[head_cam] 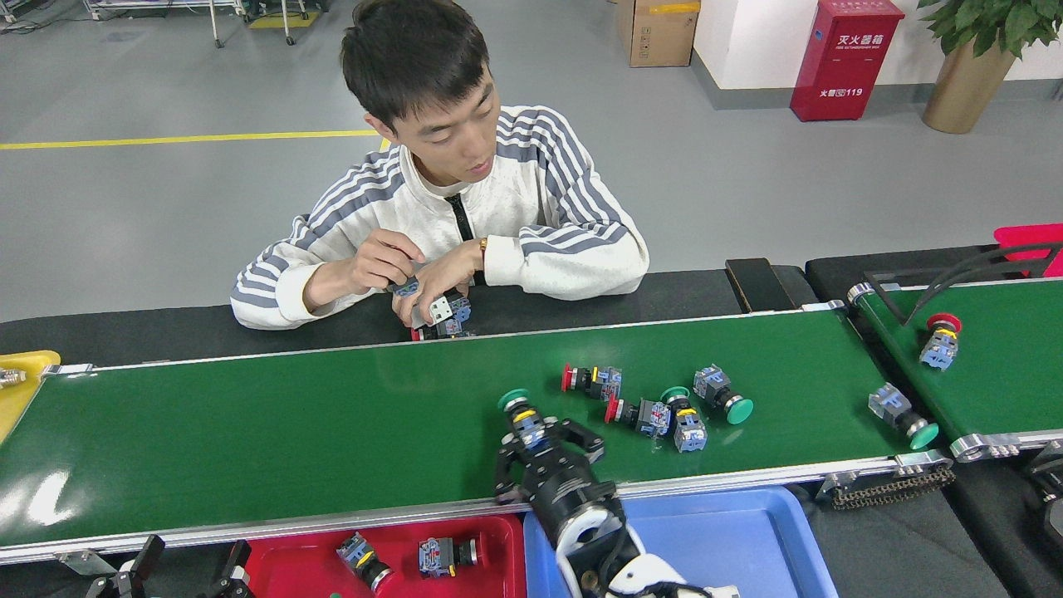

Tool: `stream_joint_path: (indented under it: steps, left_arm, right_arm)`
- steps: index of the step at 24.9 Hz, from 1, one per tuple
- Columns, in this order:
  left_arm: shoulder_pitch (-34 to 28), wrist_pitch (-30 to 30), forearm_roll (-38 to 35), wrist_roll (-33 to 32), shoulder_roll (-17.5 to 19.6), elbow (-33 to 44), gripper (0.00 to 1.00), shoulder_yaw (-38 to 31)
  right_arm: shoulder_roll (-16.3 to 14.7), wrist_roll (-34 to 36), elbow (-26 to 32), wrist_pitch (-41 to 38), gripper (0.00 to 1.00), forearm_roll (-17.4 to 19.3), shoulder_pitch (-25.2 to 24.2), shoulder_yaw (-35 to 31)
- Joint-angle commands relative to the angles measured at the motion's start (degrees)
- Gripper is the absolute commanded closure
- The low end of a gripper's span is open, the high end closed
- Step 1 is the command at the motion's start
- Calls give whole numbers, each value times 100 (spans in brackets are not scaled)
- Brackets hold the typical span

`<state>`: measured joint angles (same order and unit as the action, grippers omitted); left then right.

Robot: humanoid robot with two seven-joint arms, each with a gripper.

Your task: Pick switch part from conveyor to tray

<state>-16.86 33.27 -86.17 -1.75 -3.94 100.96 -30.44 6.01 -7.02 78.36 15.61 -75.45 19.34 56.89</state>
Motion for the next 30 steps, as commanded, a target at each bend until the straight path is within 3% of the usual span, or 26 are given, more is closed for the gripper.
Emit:
stream_joint_path:
  steps: [1, 5, 8, 13, 16, 23, 30]
  left_arm:
    - [7, 12, 30, 16, 51, 81, 0, -41]
    - [7, 12, 30, 16, 51, 73, 0, -23]
    - [7, 12, 30, 8, 51, 81, 0, -41]
    - [-10, 30, 30, 8, 69, 81, 0, -49]
    - [51, 48, 30, -1, 95, 81, 0, 47]
    - [561, -49, -14, -45, 122, 81, 0, 1128]
    - [746, -348, -357, -159, 95, 73, 0, 1533]
  right_arm:
    - [-91, 113, 267, -23, 0, -58, 35, 472]
    - [-91, 122, 267, -199, 0, -40, -9, 551]
    - [-117, 184, 320, -164, 0, -32, -115, -64]
    - [-354, 887, 1058, 346, 0, -58, -1644, -2191]
    - [-592, 1186, 1269, 794, 0, -58, -2233, -2727]
    - [-566, 975, 927, 952, 0, -84, -1653, -2648]
    - [287, 632, -611, 970, 0, -172, -546, -2173]
